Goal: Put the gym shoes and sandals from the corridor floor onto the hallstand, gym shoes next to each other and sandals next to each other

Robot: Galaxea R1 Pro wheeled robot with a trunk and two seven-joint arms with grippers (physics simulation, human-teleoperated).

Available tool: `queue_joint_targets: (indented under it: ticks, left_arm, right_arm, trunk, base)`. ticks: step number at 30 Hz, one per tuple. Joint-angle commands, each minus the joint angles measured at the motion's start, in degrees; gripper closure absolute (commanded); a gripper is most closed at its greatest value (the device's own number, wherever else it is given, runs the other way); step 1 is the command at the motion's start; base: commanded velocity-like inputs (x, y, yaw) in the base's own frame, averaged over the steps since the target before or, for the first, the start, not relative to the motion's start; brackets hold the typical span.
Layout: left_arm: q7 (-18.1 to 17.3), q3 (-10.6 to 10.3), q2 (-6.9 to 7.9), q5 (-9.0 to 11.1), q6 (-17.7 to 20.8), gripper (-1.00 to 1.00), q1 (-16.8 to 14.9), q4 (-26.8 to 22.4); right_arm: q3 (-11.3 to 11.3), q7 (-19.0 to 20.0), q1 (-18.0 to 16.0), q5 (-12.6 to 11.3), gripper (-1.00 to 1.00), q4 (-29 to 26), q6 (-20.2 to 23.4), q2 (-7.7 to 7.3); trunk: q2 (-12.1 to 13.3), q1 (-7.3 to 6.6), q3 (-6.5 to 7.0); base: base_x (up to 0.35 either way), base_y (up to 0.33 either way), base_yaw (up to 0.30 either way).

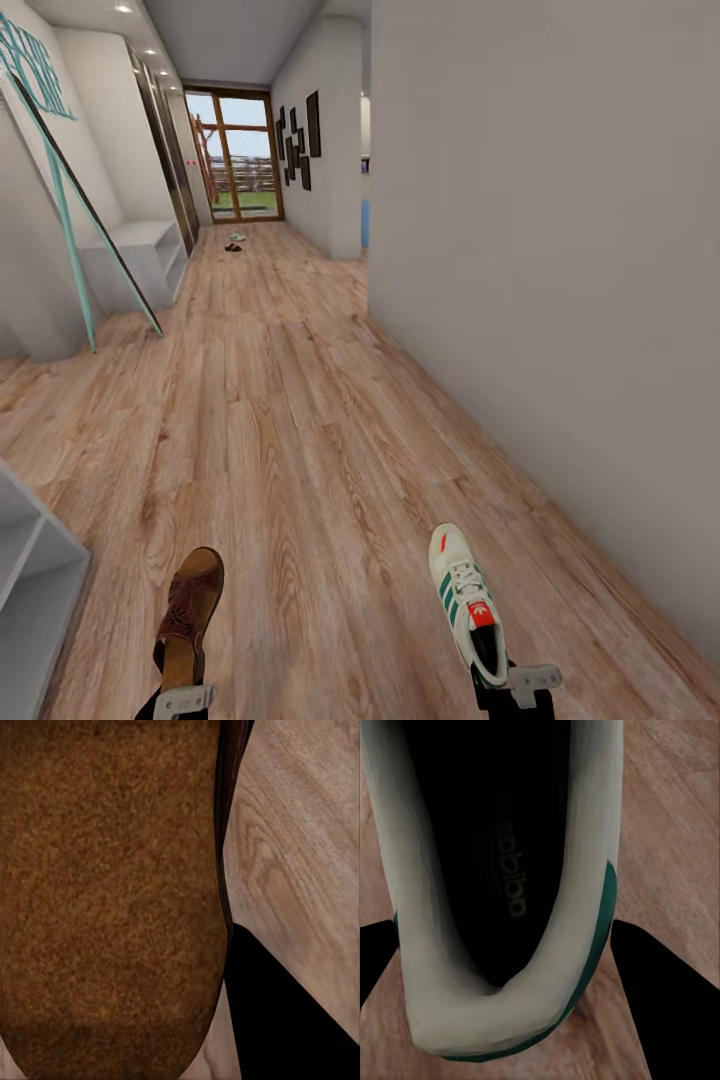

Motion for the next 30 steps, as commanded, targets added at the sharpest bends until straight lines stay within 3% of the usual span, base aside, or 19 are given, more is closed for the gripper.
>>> queue_joint_targets:
  ticks: [1,22,30]
  left_arm:
    - [0.00,-0.07,0.01,0.21,-0.13,1.00,-0.02,0.02]
    - [0.10,0.11,-0.08,0.29,-0.16,1.00,-0.02,0.11]
    - [0.18,0.52,-0.13,0.55,-0.22,1.00,-0.02,0.11]
  right_arm:
    - [0.36,-0.01,-0.03,-0.12,1.00,0.03,-0.16,-0.03]
    - [0.36,0.07,0.00,0.56,1.00,-0.04,-0.16,-0.03]
    - [0.27,-0.27,-0.04,0.42,1.00,-0.13,-0.07,0.05]
  trunk:
    - [-0.01,0.00,0.01]
    - [-0.01,0.00,0.16]
    - [-0.01,0.00,0.16]
  base:
    - [0.139,0.000,0.000]
    - [0.312,-0.001,0.000]
    - [0.246,-0.157,0.066]
